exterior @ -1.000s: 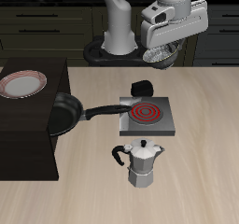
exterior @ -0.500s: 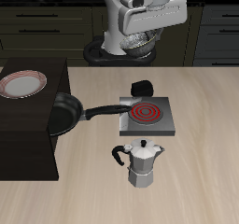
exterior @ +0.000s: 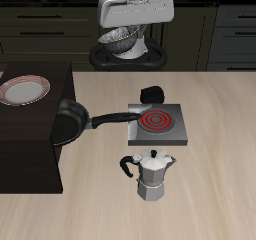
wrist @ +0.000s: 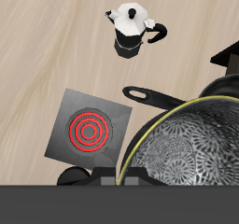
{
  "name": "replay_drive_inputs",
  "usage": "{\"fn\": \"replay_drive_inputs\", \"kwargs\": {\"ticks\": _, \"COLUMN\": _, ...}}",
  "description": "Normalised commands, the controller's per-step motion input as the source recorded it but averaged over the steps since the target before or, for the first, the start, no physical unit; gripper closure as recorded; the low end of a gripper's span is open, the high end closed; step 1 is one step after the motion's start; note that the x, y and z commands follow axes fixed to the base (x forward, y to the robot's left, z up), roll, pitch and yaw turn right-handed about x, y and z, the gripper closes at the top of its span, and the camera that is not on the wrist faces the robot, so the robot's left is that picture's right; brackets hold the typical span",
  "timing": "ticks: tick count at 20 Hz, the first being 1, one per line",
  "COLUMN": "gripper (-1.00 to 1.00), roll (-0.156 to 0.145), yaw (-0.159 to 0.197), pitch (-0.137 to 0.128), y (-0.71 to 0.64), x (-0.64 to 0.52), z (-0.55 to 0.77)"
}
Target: Place the bowl on the plate
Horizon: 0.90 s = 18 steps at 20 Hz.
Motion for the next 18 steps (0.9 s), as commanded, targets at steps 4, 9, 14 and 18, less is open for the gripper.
{"fn": "replay_drive_inputs", "kwargs": {"ticks": 4, "gripper": 1.00, "roll": -0.029, "yaw": -0.046, "pitch": -0.029, "y": -0.43, "x": -0.03, "z": 0.11}}
{"fn": "replay_drive_inputs", "kwargs": {"ticks": 9, "gripper": 1.00, "roll": -0.028, "yaw": -0.023, "pitch": -0.024, "y": -0.46, "x": -0.02, "z": 0.18}}
{"fn": "replay_drive_inputs", "kwargs": {"ticks": 14, "gripper": 1.00, "roll": -0.058, "yaw": -0.021, "pitch": -0.014, "y": -0.50, "x": 0.06, "z": 0.06}}
{"fn": "replay_drive_inputs", "kwargs": {"ticks": 18, "gripper": 1.00, "roll": 0.016, "yaw": 0.007, "pitch": 0.013, "y": -0.25, "x": -0.03, "z": -0.07}}
